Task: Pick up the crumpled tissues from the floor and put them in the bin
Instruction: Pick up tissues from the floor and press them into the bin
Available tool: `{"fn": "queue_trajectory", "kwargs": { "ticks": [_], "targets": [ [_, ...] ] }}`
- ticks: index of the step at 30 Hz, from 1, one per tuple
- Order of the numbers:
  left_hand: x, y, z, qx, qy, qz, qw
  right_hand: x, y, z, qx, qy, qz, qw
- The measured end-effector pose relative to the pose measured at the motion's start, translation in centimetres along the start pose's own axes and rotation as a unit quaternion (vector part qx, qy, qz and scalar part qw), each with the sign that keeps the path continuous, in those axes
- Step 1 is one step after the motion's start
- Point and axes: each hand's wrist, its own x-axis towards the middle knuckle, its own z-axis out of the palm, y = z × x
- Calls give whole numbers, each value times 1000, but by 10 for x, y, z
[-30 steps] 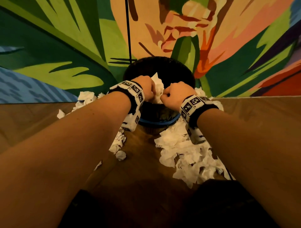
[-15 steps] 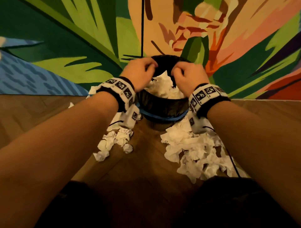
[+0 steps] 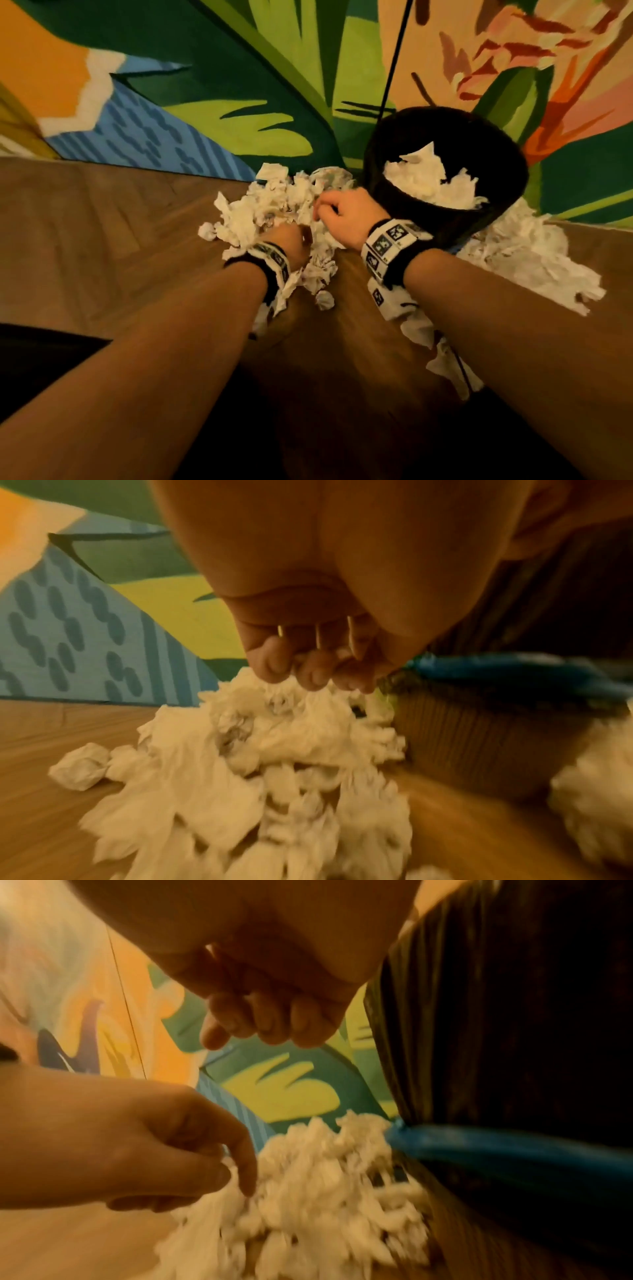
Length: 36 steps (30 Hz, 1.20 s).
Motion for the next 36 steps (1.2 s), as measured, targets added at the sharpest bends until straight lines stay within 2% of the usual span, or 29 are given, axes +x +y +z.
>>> {"fn": "queue_trajectory", "kwargs": {
  "ticks": [2,4,11,16,19,23,31,34,36],
  "targets": [
    [-4,-5,24,59,-37,-7,998,-3,17,24,-6,-52,32,998],
    [-7,-10,47,70,-69,-29,995,-9,33,46,-12,-95,59,994],
    [-31,-16,126,-28,-109,-189,975,-37,74,111,-41,-198,103,974],
    [-30,-23,145,-17,-148,-236,960,-53,78,139,-72,-302,64,948],
    [-27,-26,146,-38,-155,-261,952,-61,81,151,-71,-339,90,934],
    [-25,-31,149,-37,-127,-253,958,-73,86,155,-89,-321,127,934],
    [-28,-32,149,-47,-120,-214,968,-72,94,145,-75,-244,205,945],
    [-33,-33,146,-26,-107,-219,970,-63,88,149,-63,-232,201,950],
    [-35,-33,145,-21,-111,-237,965,-55,84,155,-75,-232,170,955]
  ]
}}
